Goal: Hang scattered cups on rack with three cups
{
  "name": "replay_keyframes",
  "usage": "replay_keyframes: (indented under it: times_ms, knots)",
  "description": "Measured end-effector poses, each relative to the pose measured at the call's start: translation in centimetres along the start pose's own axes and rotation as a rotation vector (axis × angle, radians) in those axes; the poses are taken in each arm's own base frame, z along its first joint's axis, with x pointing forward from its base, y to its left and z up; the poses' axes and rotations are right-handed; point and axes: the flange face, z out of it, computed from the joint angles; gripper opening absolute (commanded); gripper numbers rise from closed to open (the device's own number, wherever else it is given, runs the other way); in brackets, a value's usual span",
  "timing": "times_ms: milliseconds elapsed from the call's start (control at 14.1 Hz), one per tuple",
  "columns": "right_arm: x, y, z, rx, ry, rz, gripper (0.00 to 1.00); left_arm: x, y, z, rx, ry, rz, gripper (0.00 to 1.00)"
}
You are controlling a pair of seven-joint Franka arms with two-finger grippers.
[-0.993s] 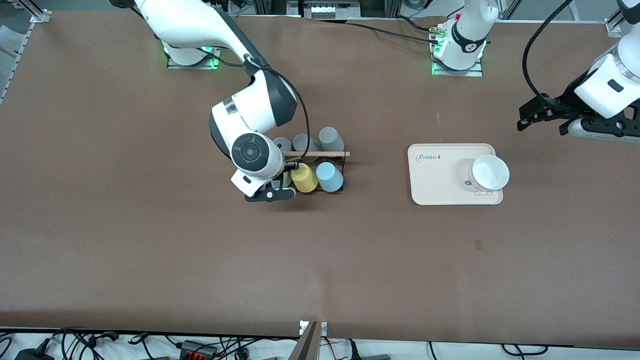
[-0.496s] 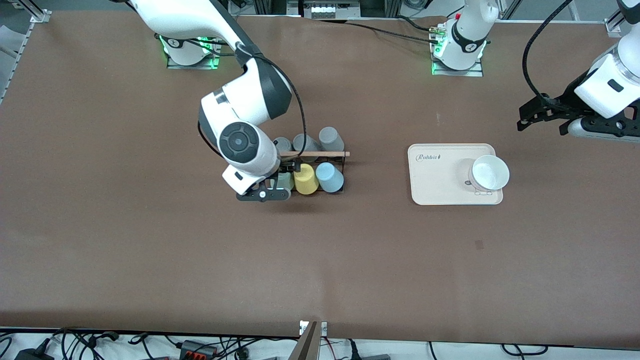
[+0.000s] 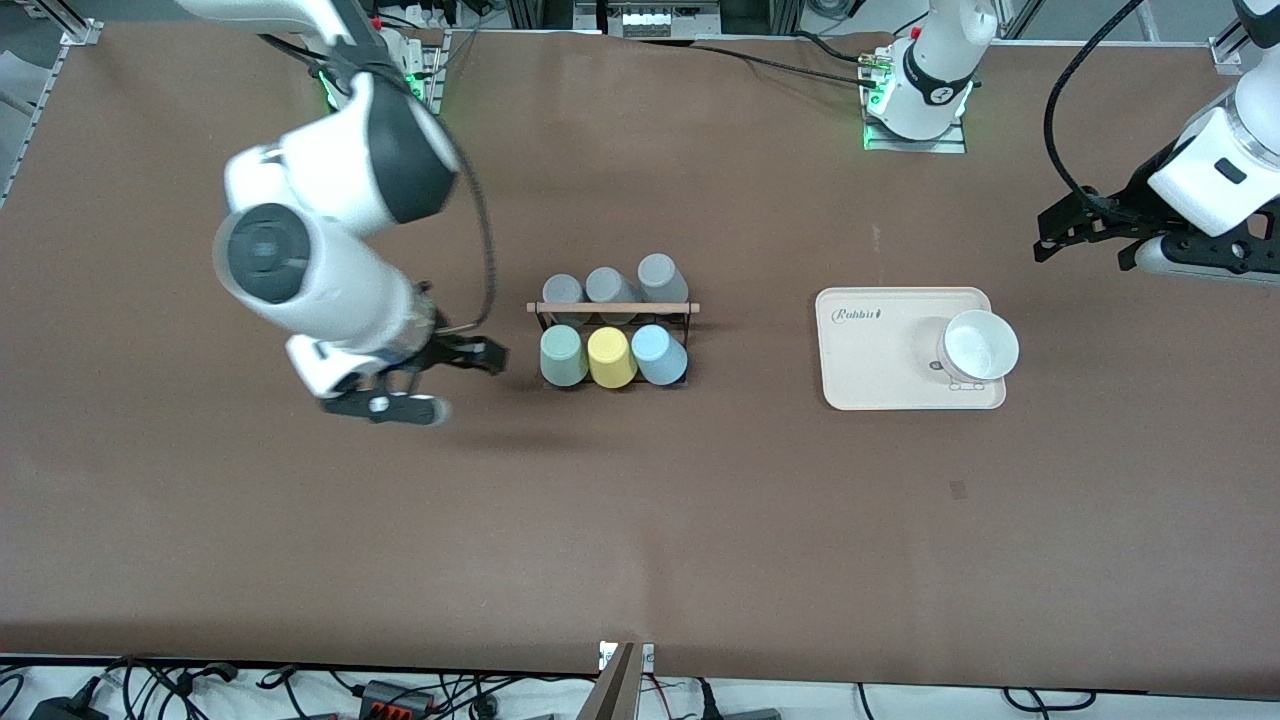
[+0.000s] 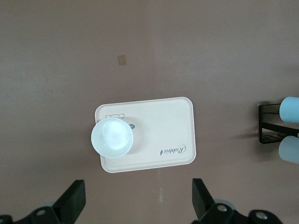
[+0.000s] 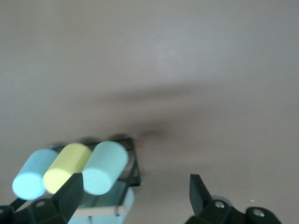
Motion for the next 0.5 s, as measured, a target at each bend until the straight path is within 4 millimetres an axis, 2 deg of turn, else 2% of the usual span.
replay_keyframes:
  times_ms: [213,496]
  knots:
    - [1.9,6.0,-2.6,-0.037,0.005,-0.024,1.0,0.0,0.2,0.0,0.0,0.0,0.004,1.0]
    - [2.4,11.5,-8.5,-0.111,0.11,-0.076,1.0,0.0,0.3,0.0,0.012,-0.001,0.008,1.0]
